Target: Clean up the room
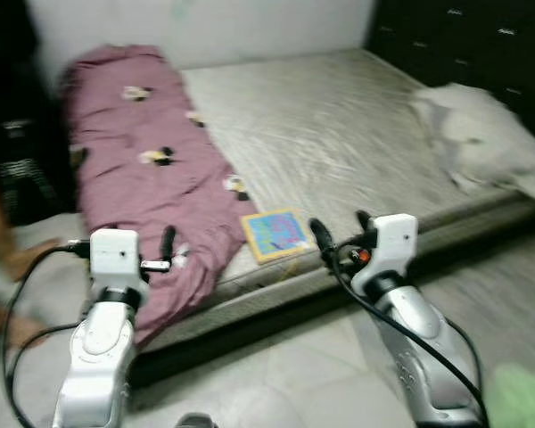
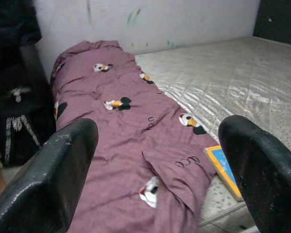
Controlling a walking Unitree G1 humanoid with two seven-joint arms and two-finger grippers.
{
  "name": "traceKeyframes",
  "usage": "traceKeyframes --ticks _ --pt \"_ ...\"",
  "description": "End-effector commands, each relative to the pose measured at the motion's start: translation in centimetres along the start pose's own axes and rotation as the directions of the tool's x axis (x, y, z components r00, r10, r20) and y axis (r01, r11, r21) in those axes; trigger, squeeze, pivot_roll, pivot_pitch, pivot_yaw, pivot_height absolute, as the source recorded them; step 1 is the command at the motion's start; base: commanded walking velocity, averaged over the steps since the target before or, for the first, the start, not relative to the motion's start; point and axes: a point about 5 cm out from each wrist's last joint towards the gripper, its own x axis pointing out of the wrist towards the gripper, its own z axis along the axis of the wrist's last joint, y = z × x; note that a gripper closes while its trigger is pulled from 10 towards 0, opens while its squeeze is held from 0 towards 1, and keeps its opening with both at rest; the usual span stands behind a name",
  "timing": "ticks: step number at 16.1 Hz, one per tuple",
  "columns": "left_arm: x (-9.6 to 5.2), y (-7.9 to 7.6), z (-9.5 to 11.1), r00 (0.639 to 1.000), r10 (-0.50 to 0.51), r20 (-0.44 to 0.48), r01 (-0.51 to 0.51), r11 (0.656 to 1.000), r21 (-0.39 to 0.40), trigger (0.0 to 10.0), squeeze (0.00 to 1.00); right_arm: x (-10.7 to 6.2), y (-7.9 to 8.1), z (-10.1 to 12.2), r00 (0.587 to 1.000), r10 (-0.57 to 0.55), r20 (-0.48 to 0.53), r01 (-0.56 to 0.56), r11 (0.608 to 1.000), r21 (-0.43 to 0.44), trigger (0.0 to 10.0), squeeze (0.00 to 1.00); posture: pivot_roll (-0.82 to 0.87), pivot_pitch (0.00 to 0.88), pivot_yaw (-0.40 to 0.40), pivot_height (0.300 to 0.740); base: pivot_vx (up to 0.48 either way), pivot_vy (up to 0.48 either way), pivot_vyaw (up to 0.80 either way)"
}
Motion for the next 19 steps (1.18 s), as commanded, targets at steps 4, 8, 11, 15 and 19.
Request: traceKeyframes --ticks 4,8,11,15,19 --pt "0.01 -0.15 0.14 0.999 -0.032 0.002 0.032 0.999 -0.011 10.0 0.0 -0.06 -0.37 -0.08 1.0 -0.024 0.0 0.024 1.0 -0.006 10.0 0.0 -0.04 0.0 -0.052 0.74 0.0 0.0 0.8" --pt "-0.15 -0.54 0.27 0.998 -0.067 0.013 0.068 0.997 -0.033 10.0 0.0 -0.13 -0.41 -0.18 0.999 -0.037 0.0 0.037 0.999 0.002 10.0 0.0 -0.04 0.0 -0.052 0.74 0.0 0.0 0.5" --pt "-0.21 -0.61 0.28 0.997 -0.079 0.016 0.08 0.996 -0.042 10.0 0.0 -0.08 -0.68 -0.24 0.998 -0.067 0.005 0.067 0.998 -0.008 10.0 0.0 -0.04 0.0 -0.053 0.74 0.176 0.0 0.0" --pt "-0.25 -0.69 0.31 0.996 -0.093 0.018 0.093 0.995 -0.047 10.0 0.0 0.03 -0.95 -0.18 0.997 -0.082 0.009 0.082 0.997 -0.012 10.0 0.0 -0.04 0.0 -0.055 0.74 0.284 0.0 0.0" --pt "-0.18 -0.79 0.39 0.995 -0.1 0.023 0.101 0.994 -0.048 10.0 0.0 0.16 -0.97 -0.19 0.997 -0.079 0.011 0.079 0.997 -0.013 10.0 0.0 -0.04 0.0 -0.057 0.74 0.328 0.0 0.0"
